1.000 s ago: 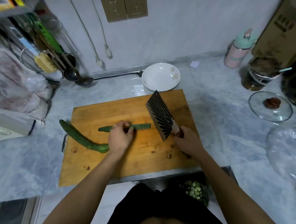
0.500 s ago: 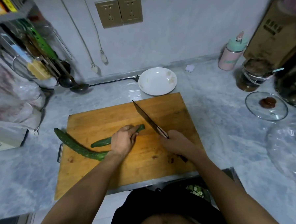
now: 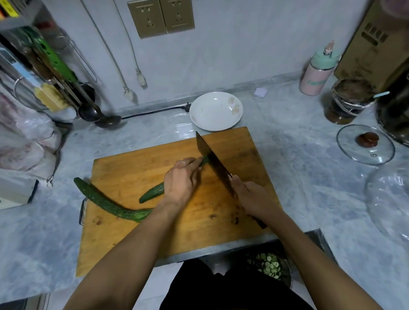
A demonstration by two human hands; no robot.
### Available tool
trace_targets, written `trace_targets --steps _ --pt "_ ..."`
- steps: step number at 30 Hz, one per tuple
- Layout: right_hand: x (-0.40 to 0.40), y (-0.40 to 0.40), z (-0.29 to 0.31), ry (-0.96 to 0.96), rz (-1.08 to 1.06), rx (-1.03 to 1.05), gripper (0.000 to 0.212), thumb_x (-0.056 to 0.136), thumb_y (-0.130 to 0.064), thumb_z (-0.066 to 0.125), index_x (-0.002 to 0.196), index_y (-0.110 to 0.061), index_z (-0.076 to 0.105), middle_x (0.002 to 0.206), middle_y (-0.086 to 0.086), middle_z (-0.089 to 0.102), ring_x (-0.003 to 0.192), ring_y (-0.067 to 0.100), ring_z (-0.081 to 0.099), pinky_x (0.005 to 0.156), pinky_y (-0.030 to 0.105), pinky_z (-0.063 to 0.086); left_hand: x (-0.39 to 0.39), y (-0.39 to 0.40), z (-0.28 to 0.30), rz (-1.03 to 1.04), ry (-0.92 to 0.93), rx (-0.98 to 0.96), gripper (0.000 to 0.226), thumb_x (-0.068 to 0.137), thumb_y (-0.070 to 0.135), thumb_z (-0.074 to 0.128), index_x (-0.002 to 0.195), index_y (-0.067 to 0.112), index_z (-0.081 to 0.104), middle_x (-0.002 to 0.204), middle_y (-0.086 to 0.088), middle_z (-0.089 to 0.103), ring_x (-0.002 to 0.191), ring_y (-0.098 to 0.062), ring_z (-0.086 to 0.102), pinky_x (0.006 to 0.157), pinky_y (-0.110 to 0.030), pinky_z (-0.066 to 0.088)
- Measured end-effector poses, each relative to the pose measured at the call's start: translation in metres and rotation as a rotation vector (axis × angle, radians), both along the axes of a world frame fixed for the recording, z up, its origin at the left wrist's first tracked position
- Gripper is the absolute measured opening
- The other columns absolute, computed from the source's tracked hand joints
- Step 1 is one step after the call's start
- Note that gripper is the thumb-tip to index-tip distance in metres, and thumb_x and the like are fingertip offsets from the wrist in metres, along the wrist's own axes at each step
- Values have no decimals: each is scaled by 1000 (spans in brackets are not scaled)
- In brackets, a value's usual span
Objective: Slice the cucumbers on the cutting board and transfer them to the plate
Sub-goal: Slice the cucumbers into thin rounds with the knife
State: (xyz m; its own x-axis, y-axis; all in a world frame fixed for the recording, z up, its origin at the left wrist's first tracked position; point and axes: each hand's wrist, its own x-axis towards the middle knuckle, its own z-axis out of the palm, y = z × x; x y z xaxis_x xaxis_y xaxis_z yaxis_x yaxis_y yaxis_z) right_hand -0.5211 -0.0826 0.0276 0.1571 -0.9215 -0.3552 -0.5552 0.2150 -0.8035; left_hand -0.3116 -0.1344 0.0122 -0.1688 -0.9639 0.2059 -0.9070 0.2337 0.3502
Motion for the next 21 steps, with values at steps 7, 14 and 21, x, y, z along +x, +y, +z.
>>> trace_targets --steps 7,14,21 --pt "2 0 9 -6 48 6 61 100 -61 20 72 -15 47 56 -2 42 53 14 45 57 27 36 6 44 1 191 205 74 30 95 23 56 123 26 66 115 1 68 102 -23 62 79 -34 53" --pt "25 7 1 23 174 68 68 99 -63 18 77 -11 56 65 10 55 61 24 57 62 31 46 28 91 -39 251 203 88 29 94 23 58 121 23 67 108 -1 69 94 -25 64 67 -33 54" --pt "19 11 -1 43 206 60 66 98 -64 20 74 -13 54 65 5 54 62 18 54 65 32 44 66 65 -46 29 32 36 34 92 33 50 117 21 70 107 -1 68 98 -23 63 69 -36 57"
